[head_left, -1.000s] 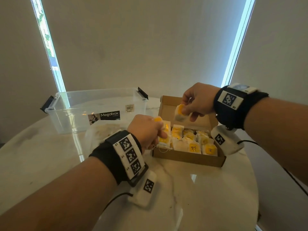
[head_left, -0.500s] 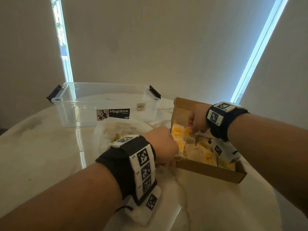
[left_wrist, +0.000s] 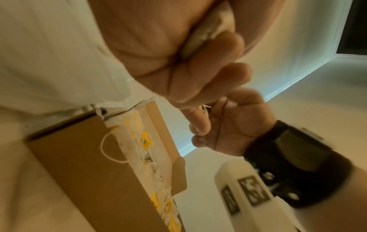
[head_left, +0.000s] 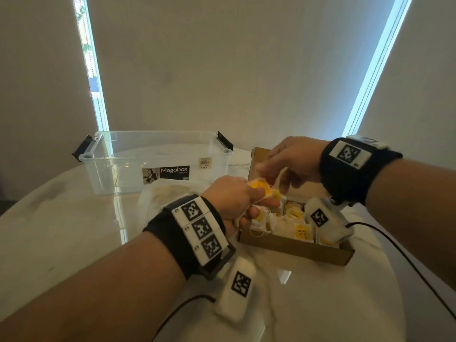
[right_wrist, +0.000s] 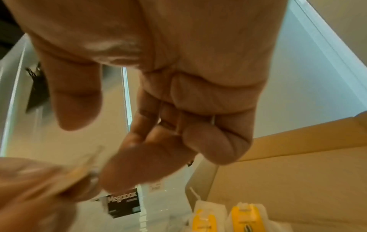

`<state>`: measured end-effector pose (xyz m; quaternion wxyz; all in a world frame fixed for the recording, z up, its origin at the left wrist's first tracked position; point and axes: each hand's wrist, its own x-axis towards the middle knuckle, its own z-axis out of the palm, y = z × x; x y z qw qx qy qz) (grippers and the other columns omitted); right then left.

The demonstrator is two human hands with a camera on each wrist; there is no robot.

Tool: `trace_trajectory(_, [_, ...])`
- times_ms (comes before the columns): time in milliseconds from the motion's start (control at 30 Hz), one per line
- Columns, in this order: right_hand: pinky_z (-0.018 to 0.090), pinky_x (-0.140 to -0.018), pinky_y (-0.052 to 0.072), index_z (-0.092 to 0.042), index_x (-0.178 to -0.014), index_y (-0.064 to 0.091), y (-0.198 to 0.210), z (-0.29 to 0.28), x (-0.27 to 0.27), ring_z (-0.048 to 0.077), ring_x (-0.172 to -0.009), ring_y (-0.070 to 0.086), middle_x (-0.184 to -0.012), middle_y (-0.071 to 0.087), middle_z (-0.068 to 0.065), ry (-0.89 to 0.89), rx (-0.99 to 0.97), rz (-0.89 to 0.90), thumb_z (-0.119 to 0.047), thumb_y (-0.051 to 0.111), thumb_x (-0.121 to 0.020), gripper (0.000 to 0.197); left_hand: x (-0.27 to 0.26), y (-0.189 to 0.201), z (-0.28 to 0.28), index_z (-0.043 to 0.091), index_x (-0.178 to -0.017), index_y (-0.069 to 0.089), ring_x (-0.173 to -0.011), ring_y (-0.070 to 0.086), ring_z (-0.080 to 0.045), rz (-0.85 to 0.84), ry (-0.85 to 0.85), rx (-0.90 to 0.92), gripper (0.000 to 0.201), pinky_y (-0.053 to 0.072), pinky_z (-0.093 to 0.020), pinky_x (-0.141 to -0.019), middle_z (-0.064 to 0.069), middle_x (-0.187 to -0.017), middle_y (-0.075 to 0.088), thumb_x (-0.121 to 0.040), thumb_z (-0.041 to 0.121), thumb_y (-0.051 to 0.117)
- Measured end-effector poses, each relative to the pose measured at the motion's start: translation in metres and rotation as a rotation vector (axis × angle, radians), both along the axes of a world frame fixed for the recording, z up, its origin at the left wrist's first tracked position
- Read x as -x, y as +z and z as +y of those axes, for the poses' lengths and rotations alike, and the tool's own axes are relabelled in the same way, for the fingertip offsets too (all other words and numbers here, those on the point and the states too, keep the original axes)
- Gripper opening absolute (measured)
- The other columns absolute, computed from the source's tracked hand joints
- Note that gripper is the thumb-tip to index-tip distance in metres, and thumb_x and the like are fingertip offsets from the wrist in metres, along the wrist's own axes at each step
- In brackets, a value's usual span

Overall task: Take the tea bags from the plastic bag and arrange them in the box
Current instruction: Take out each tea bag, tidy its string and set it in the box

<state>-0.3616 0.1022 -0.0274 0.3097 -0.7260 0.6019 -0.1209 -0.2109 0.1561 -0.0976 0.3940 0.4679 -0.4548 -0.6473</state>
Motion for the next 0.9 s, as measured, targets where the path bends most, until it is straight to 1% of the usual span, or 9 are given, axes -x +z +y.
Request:
trace_trajectory(67, [0.035, -0.067, 0.048, -0.012, -0.091, 0.079, 0.002, 0.014, 0.000, 0.017, -0.063, 0.067, -0.085, 0.077, 0.006, 0.068, -0.013, 0.016, -0.038, 0.076, -0.085, 0.026, 0.004, 0.000, 0.001, 0.009, -0.110, 0.057, -0.044, 0.043, -0.007, 0.039, 0.022, 0.020, 0.011, 0.030, -0.017, -0.034, -0.010, -0.095, 0.075, -0.100, 0.015, 0.055])
trace_trajectory(167, [0.031, -0.069, 0.052, -0.019, -0.083, 0.080, 0.002, 0.027, 0.004, 0.008, -0.059, 0.068, -0.073, 0.076, -0.003, 0.095, 0.090, 0.041, -0.030, 0.078, -0.086, 0.011, 0.009, 0.001, 0.007, 0.009, -0.114, 0.056, -0.044, 0.043, -0.006, 0.129, -0.004, -0.002, 0.016, 0.030, -0.016, -0.033, -0.011, -0.098, 0.072, -0.099, 0.011, 0.052])
trace_trajectory(300, [0.029, -0.071, 0.056, -0.014, -0.089, 0.075, 0.009, 0.028, 0.019, 0.009, -0.060, 0.071, -0.073, 0.077, 0.000, 0.067, 0.153, 0.017, -0.026, 0.074, -0.090, 0.012, 0.008, 0.004, 0.013, 0.008, -0.114, 0.055, -0.042, 0.040, -0.009, 0.189, -0.031, -0.088, 0.021, 0.027, -0.016, -0.031, -0.014, -0.093, 0.070, -0.096, 0.017, 0.049])
trace_trajectory(367, [0.027, -0.069, 0.057, -0.013, -0.091, 0.072, 0.011, 0.024, 0.028, 0.007, -0.058, 0.071, -0.072, 0.077, 0.001, 0.047, 0.177, 0.058, -0.022, 0.073, -0.091, 0.009, 0.007, 0.005, 0.015, 0.006, -0.108, 0.055, -0.040, 0.038, -0.010, 0.045, 0.015, -0.074, 0.019, 0.027, -0.017, -0.032, -0.014, -0.084, 0.071, -0.096, 0.020, 0.051])
trace_trajectory(467, [0.024, -0.068, 0.058, -0.017, -0.092, 0.070, 0.007, 0.011, 0.038, 0.004, -0.058, 0.070, -0.071, 0.077, -0.003, 0.042, 0.197, 0.194, -0.021, 0.076, -0.089, 0.007, 0.003, 0.002, 0.015, 0.007, -0.109, 0.061, -0.040, 0.040, -0.010, -0.352, 0.017, 0.042, 0.019, 0.031, -0.020, -0.036, -0.009, -0.069, 0.068, -0.094, 0.019, 0.061])
trace_trajectory(567, [0.028, -0.079, 0.059, -0.027, -0.088, 0.067, -0.002, -0.004, 0.038, 0.003, -0.062, 0.072, -0.078, 0.077, -0.008, 0.057, 0.202, 0.397, -0.028, 0.076, -0.088, 0.010, 0.001, -0.003, 0.015, 0.007, -0.100, 0.068, -0.042, 0.045, -0.012, -0.617, -0.082, 0.118, 0.012, 0.035, -0.021, -0.040, -0.009, -0.071, 0.072, -0.090, 0.014, 0.067])
trace_trajectory(700, [0.031, -0.082, 0.059, -0.032, -0.088, 0.067, -0.015, -0.020, 0.033, 0.004, -0.066, 0.073, -0.087, 0.076, -0.009, 0.065, 0.140, 0.457, -0.026, 0.074, -0.090, 0.009, 0.000, -0.009, 0.013, 0.006, -0.099, 0.072, -0.047, 0.049, -0.014, -0.771, -0.127, 0.112, 0.014, 0.040, -0.022, -0.042, -0.010, -0.080, 0.076, -0.090, 0.014, 0.065])
trace_trajectory(767, [0.028, -0.076, 0.059, -0.031, -0.091, 0.069, -0.022, -0.028, 0.028, 0.004, -0.066, 0.072, -0.086, 0.076, -0.007, 0.075, 0.118, 0.497, -0.024, 0.073, -0.091, 0.008, 0.001, -0.011, 0.010, 0.004, -0.098, 0.073, -0.049, 0.049, -0.015, -0.772, -0.137, 0.104, 0.016, 0.040, -0.022, -0.044, -0.012, -0.084, 0.077, -0.090, 0.013, 0.063])
trace_trajectory(900, [0.013, -0.044, 0.048, -0.022, -0.096, 0.071, -0.034, -0.041, 0.017, 0.004, -0.060, 0.067, -0.081, 0.071, -0.006, 0.075, 0.071, 0.517, -0.015, 0.073, -0.091, 0.008, 0.001, -0.011, 0.008, -0.001, -0.098, 0.072, -0.049, 0.048, -0.016, -0.760, -0.144, 0.086, 0.019, 0.039, -0.023, -0.043, -0.014, -0.086, 0.077, -0.091, 0.011, 0.059])
